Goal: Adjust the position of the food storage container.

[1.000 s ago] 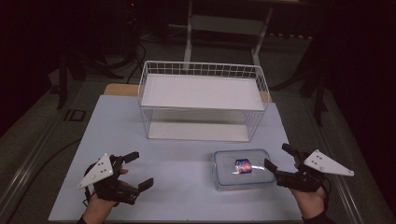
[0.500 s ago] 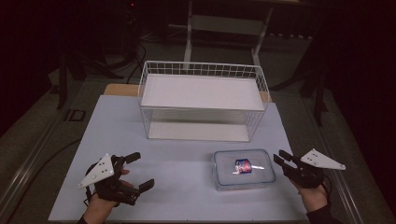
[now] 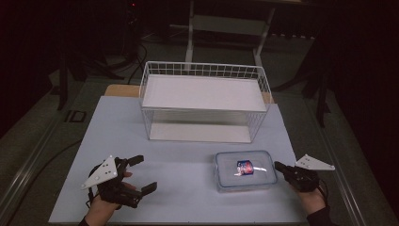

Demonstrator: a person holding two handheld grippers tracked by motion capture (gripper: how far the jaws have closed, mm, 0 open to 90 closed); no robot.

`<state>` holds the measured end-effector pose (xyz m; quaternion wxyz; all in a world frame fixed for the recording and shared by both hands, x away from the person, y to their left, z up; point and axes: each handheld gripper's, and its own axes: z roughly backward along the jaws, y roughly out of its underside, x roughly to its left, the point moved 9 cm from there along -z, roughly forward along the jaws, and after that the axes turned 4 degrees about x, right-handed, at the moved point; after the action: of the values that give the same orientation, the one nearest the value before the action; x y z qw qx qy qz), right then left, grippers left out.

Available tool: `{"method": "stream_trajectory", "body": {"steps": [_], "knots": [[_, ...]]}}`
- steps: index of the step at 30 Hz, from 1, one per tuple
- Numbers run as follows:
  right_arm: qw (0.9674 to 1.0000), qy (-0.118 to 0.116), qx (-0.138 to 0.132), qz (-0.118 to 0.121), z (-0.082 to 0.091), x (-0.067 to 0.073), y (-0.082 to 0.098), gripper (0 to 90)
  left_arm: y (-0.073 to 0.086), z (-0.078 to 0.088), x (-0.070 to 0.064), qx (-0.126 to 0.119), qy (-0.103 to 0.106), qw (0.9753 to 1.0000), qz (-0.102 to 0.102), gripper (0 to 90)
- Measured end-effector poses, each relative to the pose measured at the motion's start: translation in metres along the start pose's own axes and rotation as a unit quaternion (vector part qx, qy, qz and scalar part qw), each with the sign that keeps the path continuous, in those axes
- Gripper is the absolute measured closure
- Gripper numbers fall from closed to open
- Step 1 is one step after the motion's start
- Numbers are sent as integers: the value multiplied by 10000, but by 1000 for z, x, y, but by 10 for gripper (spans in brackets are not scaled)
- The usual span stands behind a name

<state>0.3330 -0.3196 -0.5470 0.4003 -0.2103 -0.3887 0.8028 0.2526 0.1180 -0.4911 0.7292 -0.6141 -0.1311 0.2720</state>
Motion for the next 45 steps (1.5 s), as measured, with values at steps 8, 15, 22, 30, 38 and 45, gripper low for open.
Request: {"method": "stream_trajectory", "body": {"steps": [8, 15, 22, 30, 38, 45], "knots": [[9998, -189, 9, 13, -3, 11, -2, 900, 2, -2, -2, 73, 49, 10000, -21, 7], [9985, -520, 62, 148, -10, 35, -7, 900, 3, -4, -3, 104, 91, 9999, -23, 7], [9988, -449, -16, 204, -6, 35, -13, 900, 4, -4, -4, 113, 106, 9999, -19, 7], [9980, -582, 79, 217, -11, 42, -10, 900, 5, -6, -5, 139, 130, 9998, -9, 7], [9963, -754, 130, 402, -24, 58, -20, 900, 7, -8, -5, 210, 141, 9997, -25, 7], [9926, -1038, 161, 603, -39, 79, -32, 900, 8, -9, -7, 241, 177, 9996, -1, 7]]}}
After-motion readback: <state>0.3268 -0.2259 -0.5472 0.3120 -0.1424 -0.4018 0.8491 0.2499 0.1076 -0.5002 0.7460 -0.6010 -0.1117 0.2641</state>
